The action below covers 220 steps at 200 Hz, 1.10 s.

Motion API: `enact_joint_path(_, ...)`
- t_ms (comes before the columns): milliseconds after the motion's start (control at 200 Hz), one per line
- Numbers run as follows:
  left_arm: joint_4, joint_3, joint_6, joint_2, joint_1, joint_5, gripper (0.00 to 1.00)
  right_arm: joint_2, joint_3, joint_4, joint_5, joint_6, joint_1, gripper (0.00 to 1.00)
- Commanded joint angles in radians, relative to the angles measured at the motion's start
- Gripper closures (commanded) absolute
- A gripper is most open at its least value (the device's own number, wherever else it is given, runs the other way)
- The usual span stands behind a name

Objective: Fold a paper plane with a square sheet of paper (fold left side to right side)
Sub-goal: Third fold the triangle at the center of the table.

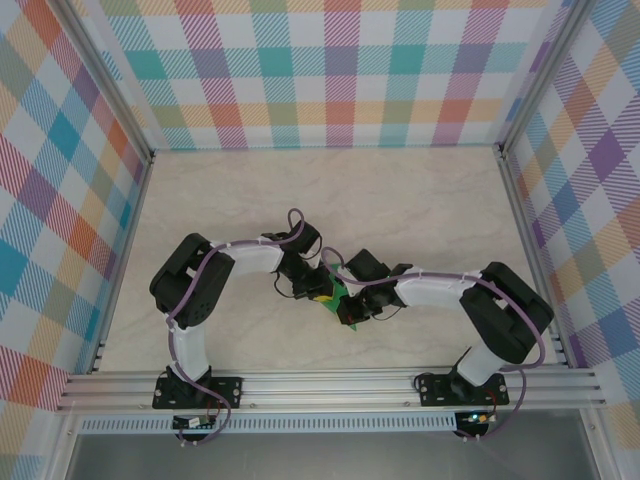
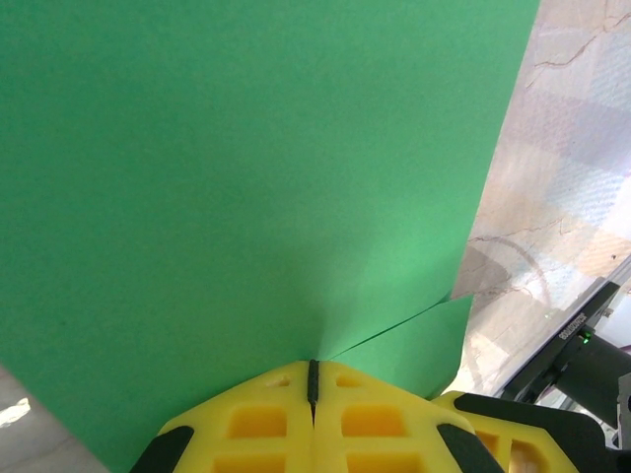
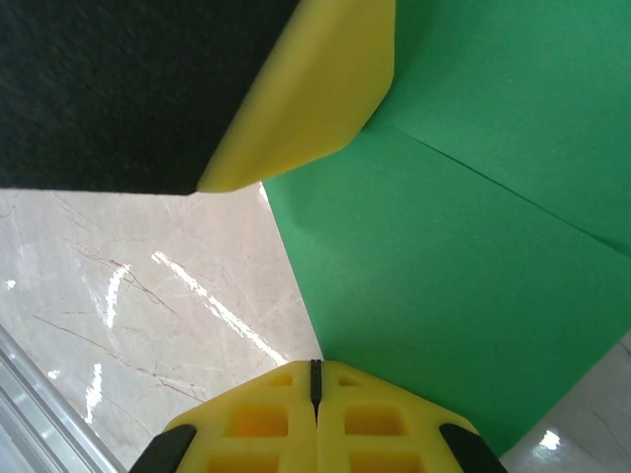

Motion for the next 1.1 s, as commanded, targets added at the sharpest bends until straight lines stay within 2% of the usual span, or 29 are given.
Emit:
enact_joint_path(0,-0.096,-0.016,0.019,0.033,-0.010,-0.095,1.00,0.017,-0.026,0.042,-0.027,-0.005,-0.018,1.00)
enact_joint_path(390,-0.104,-0.003,0.023,0.014,-0.008,-0.088,0.99,0.053,-0.081,0.049,-0.054,0.013,-0.035,1.00)
enact_joint_path(520,-0.161,0.048,0.052,-0.029,0.001,-0.086,0.94,0.052,-0.108,0.035,-0.049,0.027,-0.041,1.00)
enact_joint_path(660,-0.192,0.097,0.065,-0.114,0.042,-0.054,0.85,0.047,-0.128,0.027,-0.049,0.035,-0.047,1.00)
enact_joint_path(715,-0.197,0.107,0.062,-0.152,0.059,-0.043,0.77,0.049,-0.129,0.029,-0.050,0.035,-0.048,1.00)
enact_joint_path(775,-0.208,0.114,0.065,-0.191,0.071,-0.038,0.75,0.054,-0.128,0.028,-0.050,0.033,-0.050,1.00)
enact_joint_path(835,-0.209,0.105,0.065,-0.229,0.073,-0.031,0.76,0.058,-0.125,0.028,-0.051,0.032,-0.050,1.00)
enact_joint_path(970,-0.126,0.013,0.017,-0.297,0.061,0.032,0.90,0.055,-0.118,0.028,-0.051,0.028,-0.050,1.00)
enact_joint_path(1095,-0.036,-0.073,-0.030,-0.305,0.026,0.055,0.98,0.056,-0.111,0.019,-0.049,0.020,-0.050,1.00)
